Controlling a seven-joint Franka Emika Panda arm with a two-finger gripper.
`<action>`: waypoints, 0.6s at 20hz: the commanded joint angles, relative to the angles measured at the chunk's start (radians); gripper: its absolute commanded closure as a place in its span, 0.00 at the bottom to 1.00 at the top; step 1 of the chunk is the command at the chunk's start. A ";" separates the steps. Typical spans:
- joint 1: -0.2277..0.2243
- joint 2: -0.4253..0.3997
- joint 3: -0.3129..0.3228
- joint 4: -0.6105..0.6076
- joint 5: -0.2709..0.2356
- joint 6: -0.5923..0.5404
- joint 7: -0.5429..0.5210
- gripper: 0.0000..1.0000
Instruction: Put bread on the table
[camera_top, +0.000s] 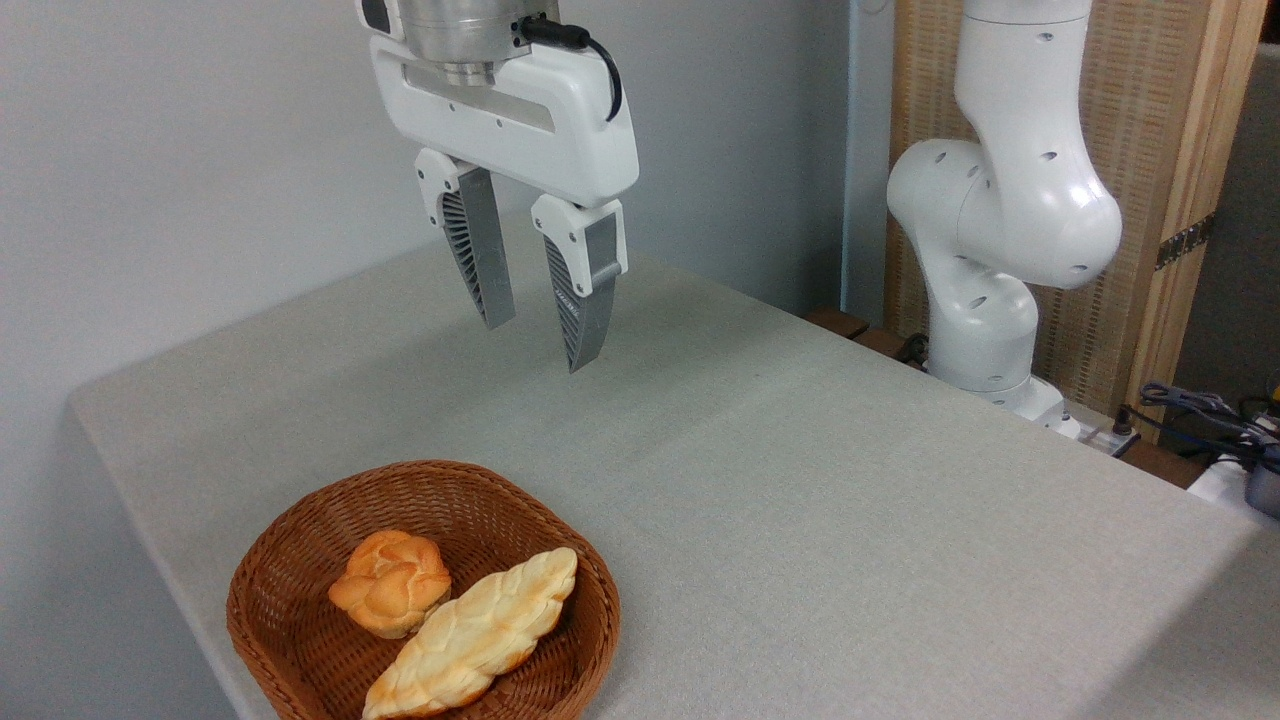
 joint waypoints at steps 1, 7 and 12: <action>-0.003 0.007 0.007 0.022 -0.013 -0.016 0.012 0.00; -0.021 0.013 0.003 -0.023 -0.015 0.176 0.005 0.00; -0.058 0.060 0.003 -0.107 -0.006 0.427 0.005 0.00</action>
